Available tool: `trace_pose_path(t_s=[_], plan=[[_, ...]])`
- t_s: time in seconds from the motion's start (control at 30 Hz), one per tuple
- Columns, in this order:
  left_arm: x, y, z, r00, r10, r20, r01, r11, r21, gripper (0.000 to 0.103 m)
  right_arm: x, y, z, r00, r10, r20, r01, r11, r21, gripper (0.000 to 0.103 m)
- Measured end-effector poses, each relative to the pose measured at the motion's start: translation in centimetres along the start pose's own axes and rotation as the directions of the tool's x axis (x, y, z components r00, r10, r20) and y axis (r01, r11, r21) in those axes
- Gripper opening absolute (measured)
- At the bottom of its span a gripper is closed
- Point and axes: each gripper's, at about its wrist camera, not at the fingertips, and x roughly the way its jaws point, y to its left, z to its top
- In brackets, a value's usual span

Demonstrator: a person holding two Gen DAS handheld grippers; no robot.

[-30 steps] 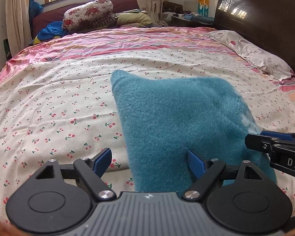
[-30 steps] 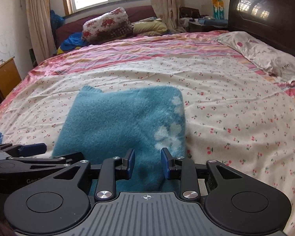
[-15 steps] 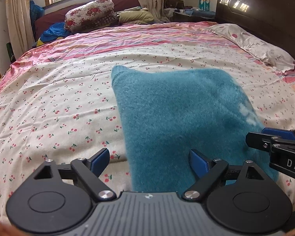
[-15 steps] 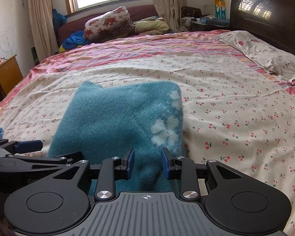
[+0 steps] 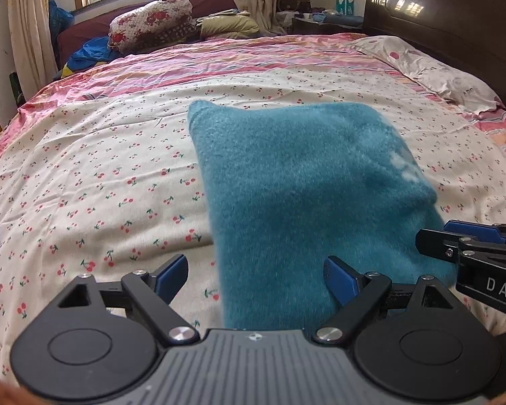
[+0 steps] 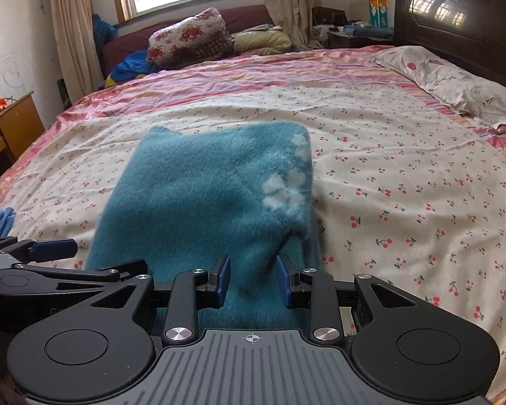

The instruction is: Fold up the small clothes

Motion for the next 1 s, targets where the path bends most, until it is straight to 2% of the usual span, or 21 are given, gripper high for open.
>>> trace_pose_path(t_s=[0.37, 0.57, 1.0], plan=[[-1.8, 0.7, -2.3, 1.000, -0.008, -0.008, 0.008, 1.000, -0.021, 0.093, -2.4, 1.2, -2.4, 0.999, 0.015, 0.029, -0.015, 1.000, -0.019, 0.030], [-2.1, 0.3, -4.0, 0.998, 0.040, -0.038, -0.039, 0.999, 0.021, 0.095, -3.3, 2.0, -3.4, 0.999, 0.023, 0.041, -0.022, 0.999, -0.026, 0.034], [-3.5, 0.8, -6.1, 0.999, 0.028, -0.035, -0.028, 1.000, 0.011, 0.095, -3.2, 2.6, -6.5, 0.999, 0.041, -0.011, -0.041, 0.999, -0.002, 0.034]])
